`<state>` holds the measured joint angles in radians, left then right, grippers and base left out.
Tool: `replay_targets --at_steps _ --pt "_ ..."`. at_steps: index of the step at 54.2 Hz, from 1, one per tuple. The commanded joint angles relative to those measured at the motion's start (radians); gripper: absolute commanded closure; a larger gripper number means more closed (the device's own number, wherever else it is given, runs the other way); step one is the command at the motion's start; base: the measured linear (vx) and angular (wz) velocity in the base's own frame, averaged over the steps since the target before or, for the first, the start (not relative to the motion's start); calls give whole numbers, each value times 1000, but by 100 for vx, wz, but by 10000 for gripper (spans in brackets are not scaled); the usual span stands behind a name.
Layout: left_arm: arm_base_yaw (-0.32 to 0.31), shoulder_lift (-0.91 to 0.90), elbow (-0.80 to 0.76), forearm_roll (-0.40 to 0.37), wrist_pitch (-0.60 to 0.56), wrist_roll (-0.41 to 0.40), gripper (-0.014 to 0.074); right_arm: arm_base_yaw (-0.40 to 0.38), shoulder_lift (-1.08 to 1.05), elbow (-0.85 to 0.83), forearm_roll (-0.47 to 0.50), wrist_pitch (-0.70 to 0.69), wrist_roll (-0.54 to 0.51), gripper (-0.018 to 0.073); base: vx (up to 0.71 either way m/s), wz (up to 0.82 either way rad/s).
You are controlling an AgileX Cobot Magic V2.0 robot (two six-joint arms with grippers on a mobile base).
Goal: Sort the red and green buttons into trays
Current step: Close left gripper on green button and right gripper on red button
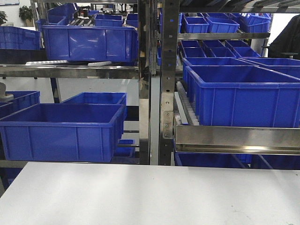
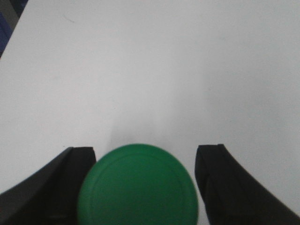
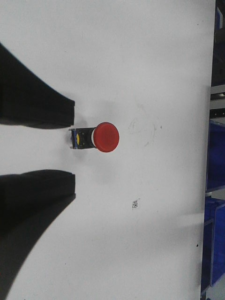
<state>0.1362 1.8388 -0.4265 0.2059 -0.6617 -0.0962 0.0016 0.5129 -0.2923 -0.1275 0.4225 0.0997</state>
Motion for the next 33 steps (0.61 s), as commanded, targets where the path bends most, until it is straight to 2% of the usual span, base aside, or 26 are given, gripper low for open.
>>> replay_targets --at_steps 1,9,22,28,33 --pt "-1 -10 -20 -4 -86 -11 51 -5 12 -35 -11 -71 1 236 0 0" --pt "-1 -2 -20 -4 -89 -11 149 -5 12 -35 -11 -71 1 236 0 0" --pt "-1 -8 -20 -3 -82 -12 456 -5 12 -35 -9 -83 2 236 0 0" --pt "-1 -40 -20 -2 -51 -19 584 -5 12 -35 25 -53 4 236 0 0" --pt "-1 -102 -20 -2 -6 -19 605 -5 26 -40 81 23 5 235 0 0"
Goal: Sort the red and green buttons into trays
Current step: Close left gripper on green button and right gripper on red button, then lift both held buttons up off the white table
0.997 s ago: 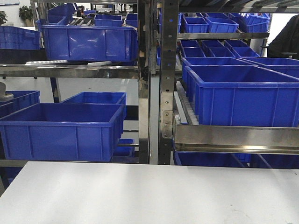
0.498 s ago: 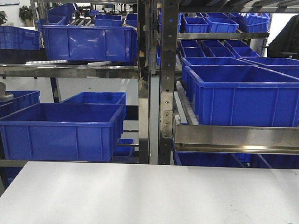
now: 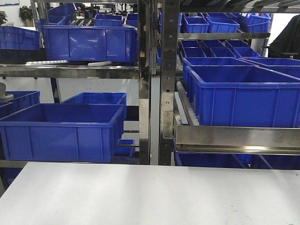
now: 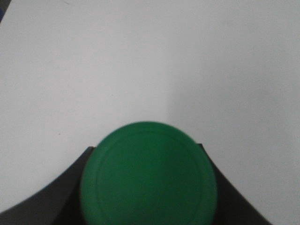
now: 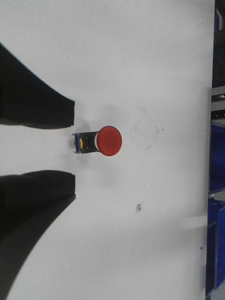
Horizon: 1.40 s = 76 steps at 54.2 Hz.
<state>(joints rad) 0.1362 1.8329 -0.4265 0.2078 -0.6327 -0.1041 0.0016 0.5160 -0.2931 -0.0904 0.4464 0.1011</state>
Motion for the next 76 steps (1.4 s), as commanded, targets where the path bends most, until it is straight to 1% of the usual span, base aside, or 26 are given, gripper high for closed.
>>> replay_targets --at_steps 1,7,11,15,19,22,28,37,41,46,53,63,76 --pt "-1 -109 -20 -4 -27 -11 605 -5 30 -41 51 9 4 234 0 0" --pt "-1 -230 -20 -4 34 -11 605 -5 82 -66 50 10 4 200 0 0" --pt "-1 -322 -20 -4 68 -16 603 -5 129 -108 46 8 4 154 0 0" --pt "-1 -406 -20 -4 89 -40 603 -5 188 -150 44 8 4 103 0 0" --pt "-1 -495 -20 1 111 -64 603 -5 261 -190 44 2 4 45 0 0" --pt "-1 -551 -20 4 125 -64 602 -5 322 -210 41 -13 3 10 0 0" --pt "-1 -643 -20 4 159 -64 602 -5 460 -243 41 -54 -4 -30 0 0" --pt "-1 -744 -20 4 255 -81 602 -5 672 -309 41 -86 -36 -32 0 0" --pt "-1 -769 -20 4 291 -83 602 -5 749 -339 42 -113 -71 -32 0 0" --pt "-1 -782 -20 4 318 -83 602 -5 828 -372 41 -138 -83 -32 0 0" --pt "-1 -785 -20 4 326 -82 602 -5 924 -410 41 -142 -75 -32 0 0" --pt "-1 -785 -20 4 324 -83 602 -5 1022 -422 40 -200 -75 -31 0 0" --pt "-1 -785 -20 3 324 -88 602 -5 1110 -422 41 -244 -55 27 0 0"
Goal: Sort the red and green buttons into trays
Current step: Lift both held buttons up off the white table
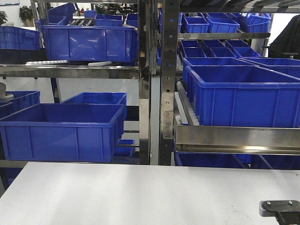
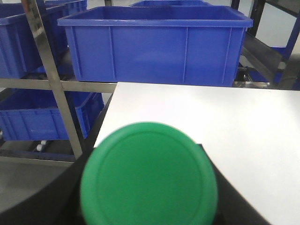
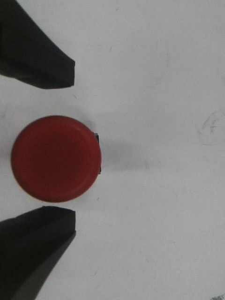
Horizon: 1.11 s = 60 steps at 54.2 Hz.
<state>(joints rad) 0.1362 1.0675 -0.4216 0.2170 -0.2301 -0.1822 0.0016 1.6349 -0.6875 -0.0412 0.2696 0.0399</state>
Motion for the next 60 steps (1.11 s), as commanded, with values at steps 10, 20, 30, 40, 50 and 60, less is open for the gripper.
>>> replay_targets --at_steps 10,20,30,40,50,60 --pt "-1 -20 -24 -6 -79 -9 602 -5 36 -27 16 -90 21 115 0 0" --pt "-1 -20 -24 -6 -81 -8 602 -5 65 -27 16 -116 20 271 0 0" --pt "-1 -26 -24 -5 -126 -9 602 -5 68 -27 16 -163 8 483 0 0" --pt "-2 -48 -28 55 -194 -30 602 -2 25 -27 30 -158 8 574 0 0" --pt "-2 -86 -65 220 -196 -168 602 -2 -138 -27 30 -183 3 573 0 0" --pt "-6 -98 -145 419 -215 -427 602 -1 -360 -27 28 -219 -68 570 0 0"
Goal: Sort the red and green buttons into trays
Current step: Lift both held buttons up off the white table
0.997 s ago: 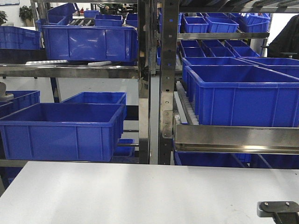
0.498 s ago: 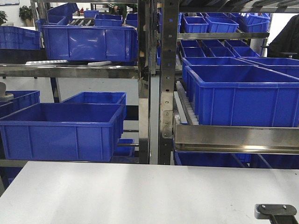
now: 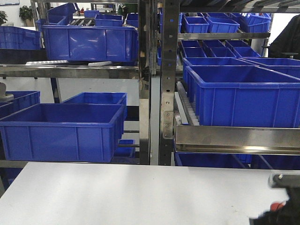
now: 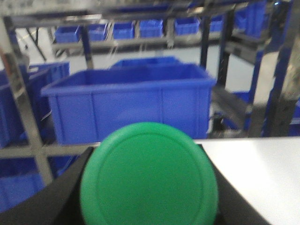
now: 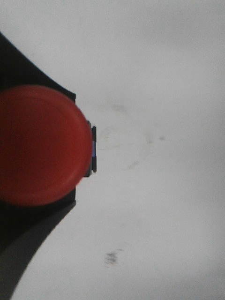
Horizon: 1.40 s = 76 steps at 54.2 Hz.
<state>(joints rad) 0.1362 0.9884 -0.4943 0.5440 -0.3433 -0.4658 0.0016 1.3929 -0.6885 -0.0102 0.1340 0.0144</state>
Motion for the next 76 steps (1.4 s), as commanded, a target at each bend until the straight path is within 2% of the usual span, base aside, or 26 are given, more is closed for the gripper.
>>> replay_targets --at_steps 1,6,12,17,21,28,34,40,45,53,61,76 --pt "-11 -19 -84 123 -102 -177 602 -1 -146 -26 -1 -81 -51 570 0 0" --pt "-45 -19 -135 263 -110 -302 601 -1 -256 -26 -1 -62 -53 569 0 0" --pt "-80 -34 -164 388 -162 -433 600 -2 -401 -26 -1 -39 -53 568 0 0" --pt "-98 -75 -164 461 -183 -525 599 -1 -514 -26 -1 -14 -71 569 0 0" --pt "-102 -136 -159 510 -150 -585 599 -1 -586 -26 10 27 -106 569 0 0" --pt "-102 -249 -142 615 -67 -694 599 -2 -670 -24 83 124 -164 569 0 0" --pt "-102 -346 -82 721 -80 -822 599 -2 -704 -24 143 151 -239 569 0 0" --pt "-102 -413 -11 809 -71 -927 597 -2 -724 -24 256 168 -325 569 0 0" --pt "-102 -459 32 834 -51 -972 596 -1 -738 -23 332 204 -414 569 0 0" --pt "-102 -512 66 845 8 -1008 596 -2 -761 44 428 162 -505 569 0 0" --pt "-102 -516 64 845 51 -1007 596 -2 -777 124 452 114 -509 569 0 0" --pt "-102 -516 64 843 37 -1007 596 -2 -780 127 450 91 -508 568 0 0"
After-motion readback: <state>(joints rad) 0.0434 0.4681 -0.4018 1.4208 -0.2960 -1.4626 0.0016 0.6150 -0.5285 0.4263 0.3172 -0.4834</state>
